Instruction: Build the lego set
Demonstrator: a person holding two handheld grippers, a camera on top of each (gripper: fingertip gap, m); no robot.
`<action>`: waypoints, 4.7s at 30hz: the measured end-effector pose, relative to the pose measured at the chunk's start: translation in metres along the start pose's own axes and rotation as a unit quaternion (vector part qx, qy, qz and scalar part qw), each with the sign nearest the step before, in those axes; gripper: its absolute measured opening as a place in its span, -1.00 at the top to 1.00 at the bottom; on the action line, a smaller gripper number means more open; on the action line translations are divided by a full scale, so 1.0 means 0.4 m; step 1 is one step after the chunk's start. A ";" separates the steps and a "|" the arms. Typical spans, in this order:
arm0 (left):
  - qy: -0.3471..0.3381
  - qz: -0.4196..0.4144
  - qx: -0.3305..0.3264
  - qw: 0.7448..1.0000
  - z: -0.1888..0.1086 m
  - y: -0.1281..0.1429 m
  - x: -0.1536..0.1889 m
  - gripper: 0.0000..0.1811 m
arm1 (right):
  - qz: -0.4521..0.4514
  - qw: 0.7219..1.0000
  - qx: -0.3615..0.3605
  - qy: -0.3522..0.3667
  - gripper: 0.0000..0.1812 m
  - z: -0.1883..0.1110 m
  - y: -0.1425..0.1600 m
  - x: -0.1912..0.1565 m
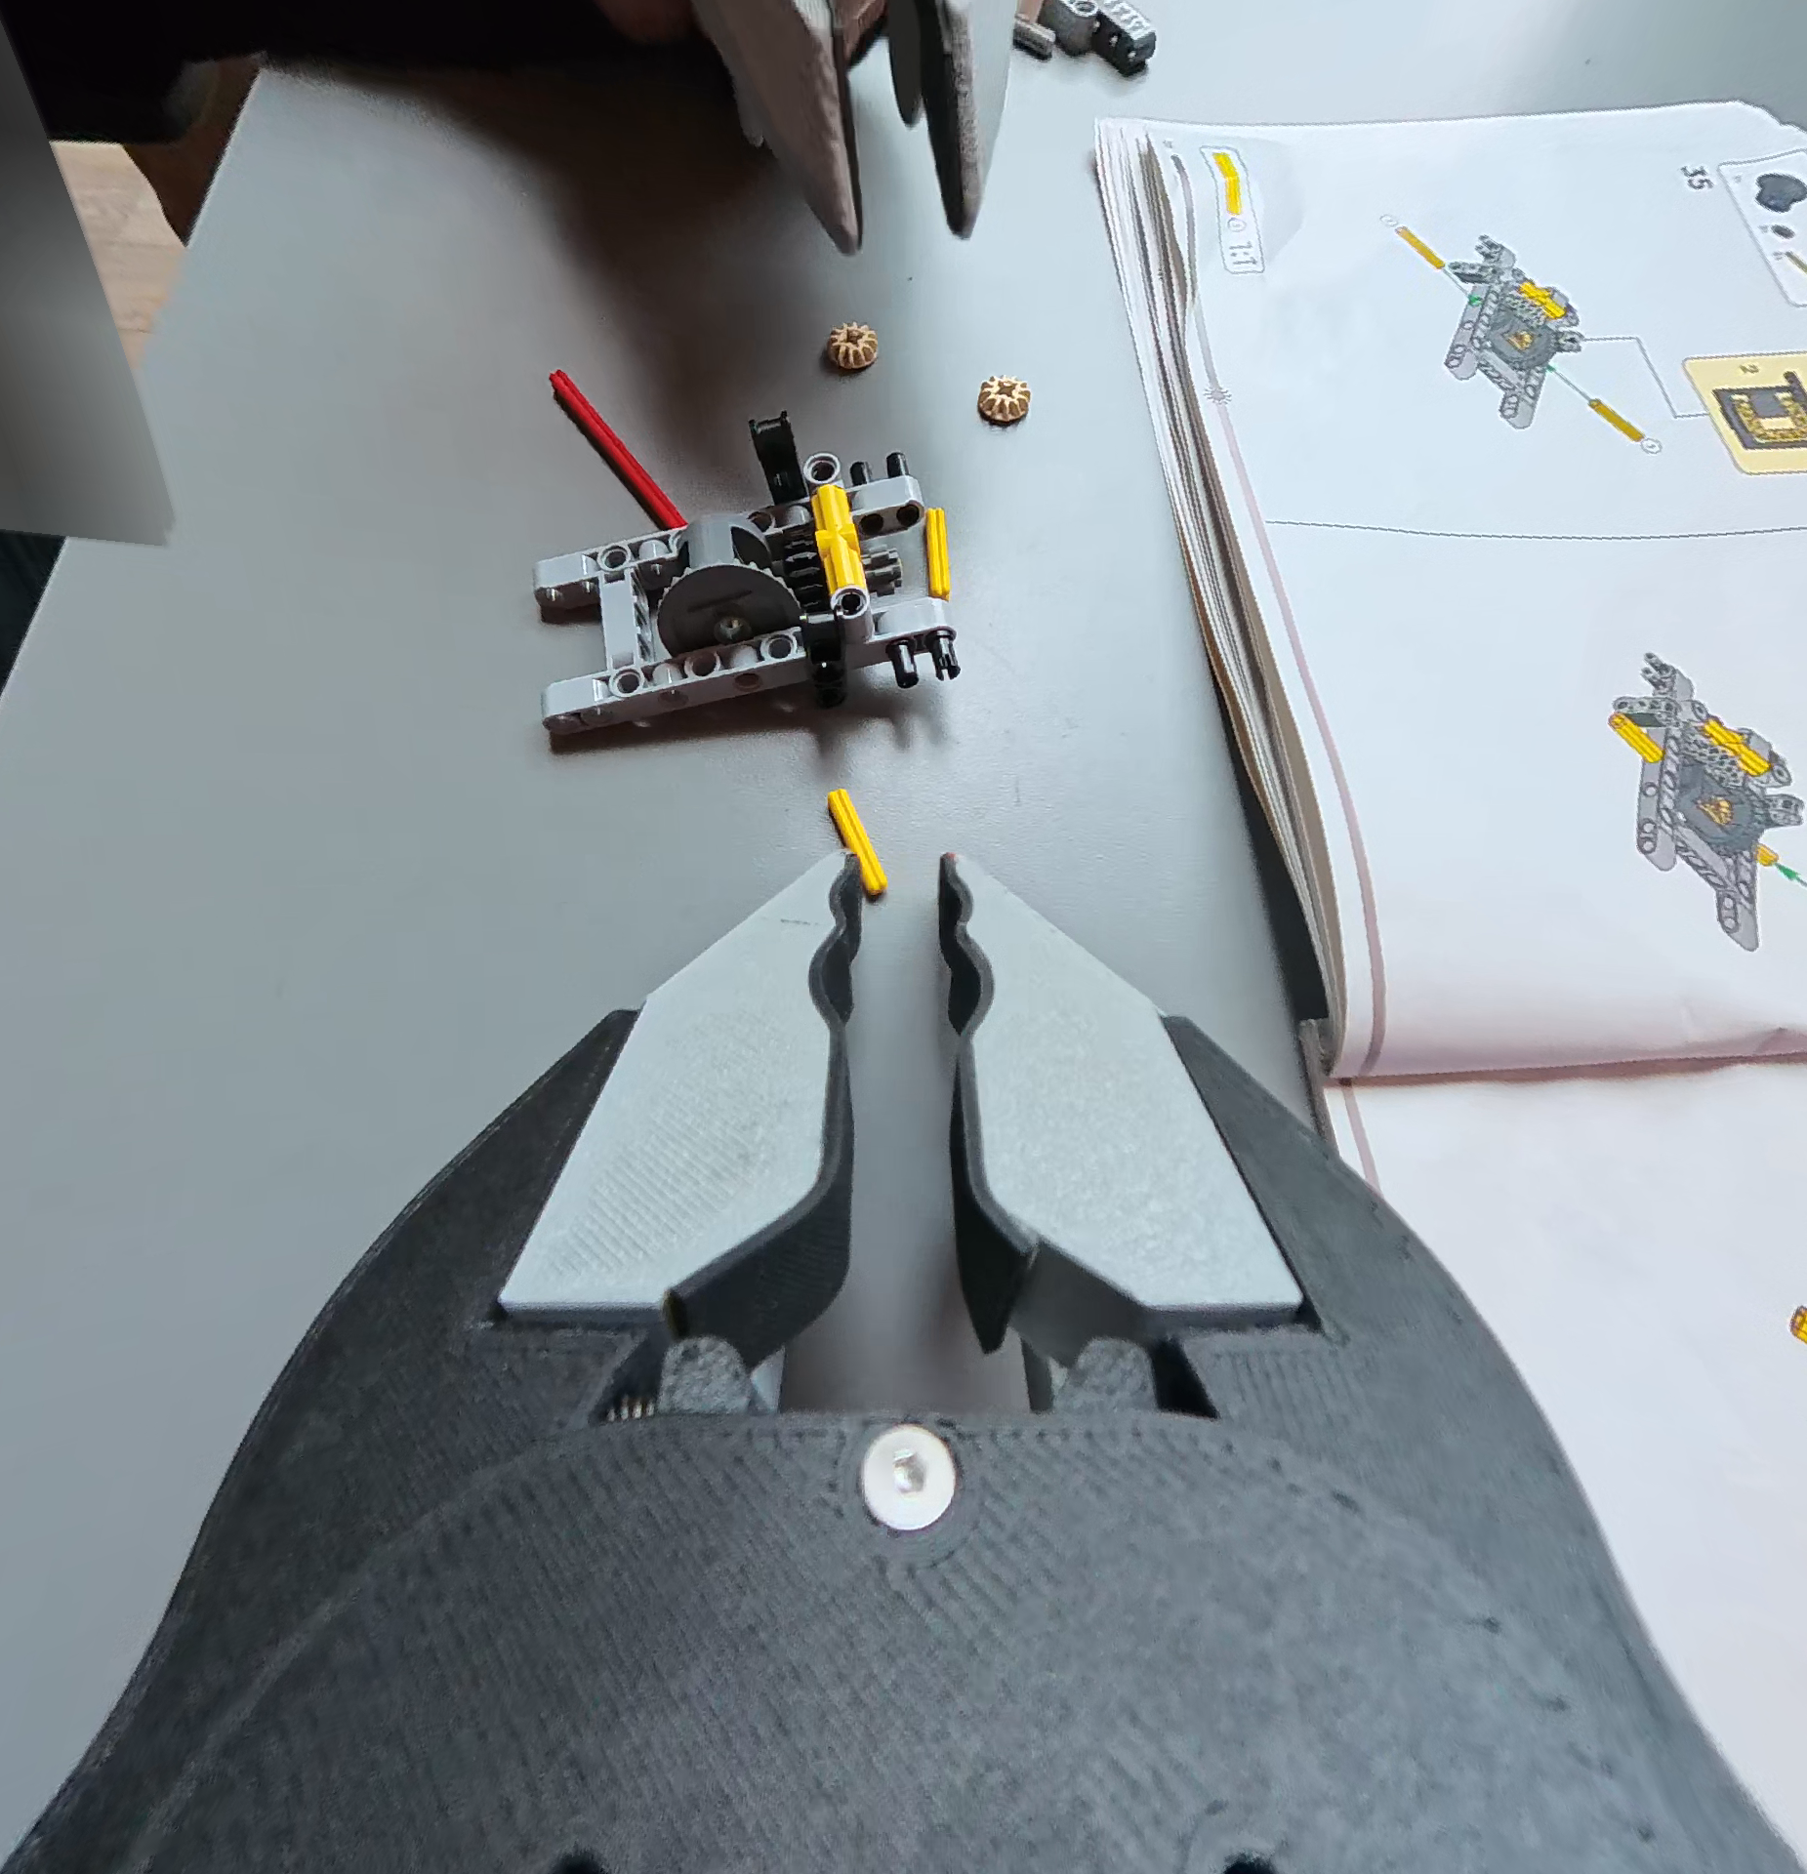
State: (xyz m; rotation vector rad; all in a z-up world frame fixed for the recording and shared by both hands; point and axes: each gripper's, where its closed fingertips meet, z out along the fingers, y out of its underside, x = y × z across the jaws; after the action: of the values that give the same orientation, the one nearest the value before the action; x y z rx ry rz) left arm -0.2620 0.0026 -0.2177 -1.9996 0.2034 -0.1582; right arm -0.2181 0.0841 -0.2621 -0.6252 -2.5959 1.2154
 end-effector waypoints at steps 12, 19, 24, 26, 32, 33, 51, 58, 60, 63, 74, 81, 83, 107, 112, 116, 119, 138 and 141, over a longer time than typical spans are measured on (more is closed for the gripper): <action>-0.125 0.006 -0.007 0.992 -0.043 -0.025 -0.068 0.94 | 0.035 0.999 0.006 -0.009 0.82 -0.004 -0.002 0.010; -0.109 -0.048 0.006 0.993 -0.058 -0.030 -0.074 0.92 | 0.063 0.998 0.023 -0.016 0.83 -0.012 -0.011 0.022; -0.105 -0.062 0.003 0.993 -0.061 -0.024 -0.078 0.92 | 0.071 0.997 0.018 -0.009 0.81 -0.010 -0.008 0.029; -0.102 -0.064 -0.001 0.993 -0.059 -0.020 -0.077 0.91 | 0.075 0.997 0.022 -0.007 0.81 -0.011 -0.009 0.033; -0.106 -0.072 -0.015 0.992 -0.054 -0.003 -0.088 0.92 | 0.087 0.996 0.029 0.003 0.81 -0.016 -0.012 0.045; -0.105 -0.074 -0.016 0.992 -0.052 -0.001 -0.088 0.92 | 0.088 0.996 0.029 0.004 0.81 -0.016 -0.012 0.045; -0.104 -0.078 -0.026 0.991 -0.052 0.011 -0.093 0.92 | 0.096 0.995 0.038 0.014 0.80 -0.022 -0.017 0.054; -0.105 -0.081 -0.031 0.991 -0.052 0.018 -0.097 0.92 | 0.093 0.993 0.067 -0.006 0.79 -0.021 -0.048 0.022; -0.105 -0.082 -0.032 0.991 -0.052 0.020 -0.097 0.92 | 0.082 0.994 0.068 -0.012 0.76 -0.011 -0.062 0.003; -0.103 -0.082 -0.032 0.991 -0.052 0.019 -0.096 0.92 | 0.056 0.996 0.068 -0.018 0.69 0.011 -0.087 -0.025; -0.096 -0.082 -0.028 0.992 -0.054 0.013 -0.089 0.92 | -0.026 0.999 0.037 -0.018 0.62 0.076 -0.136 -0.094; -0.093 -0.083 -0.028 0.992 -0.054 0.014 -0.087 0.91 | -0.028 0.999 0.024 -0.016 0.66 0.083 -0.120 -0.091; -0.093 -0.083 -0.027 0.992 -0.054 0.013 -0.086 0.91 | -0.030 0.999 0.021 -0.013 0.68 0.083 -0.115 -0.089; -0.090 -0.083 -0.027 0.992 -0.054 0.011 -0.084 0.91 | 0.002 0.999 0.030 -0.017 0.75 0.080 -0.109 -0.074; -0.089 -0.083 -0.027 0.992 -0.053 0.012 -0.084 0.91 | 0.017 0.999 0.032 -0.023 0.76 0.081 -0.110 -0.073; -0.089 -0.083 -0.029 0.992 -0.053 0.013 -0.084 0.91 | 0.027 0.999 0.032 -0.027 0.76 0.081 -0.110 -0.073; -0.089 -0.083 -0.029 0.992 -0.053 0.013 -0.084 0.91 | 0.024 0.999 0.031 -0.025 0.76 0.082 -0.111 -0.073; -0.095 -0.086 -0.033 0.991 -0.056 0.021 -0.092 0.90 | 0.010 0.999 0.030 -0.025 0.76 0.085 -0.113 -0.080; -0.096 -0.087 -0.034 0.991 -0.057 0.022 -0.094 0.90 | 0.009 0.999 0.031 -0.027 0.76 0.085 -0.114 -0.082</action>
State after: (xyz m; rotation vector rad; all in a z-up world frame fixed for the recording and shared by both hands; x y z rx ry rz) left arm -0.3038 -0.0131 -0.2169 -2.0850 -0.0902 -0.0703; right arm -0.2141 0.0198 -0.2492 -0.6141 -2.5895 1.3301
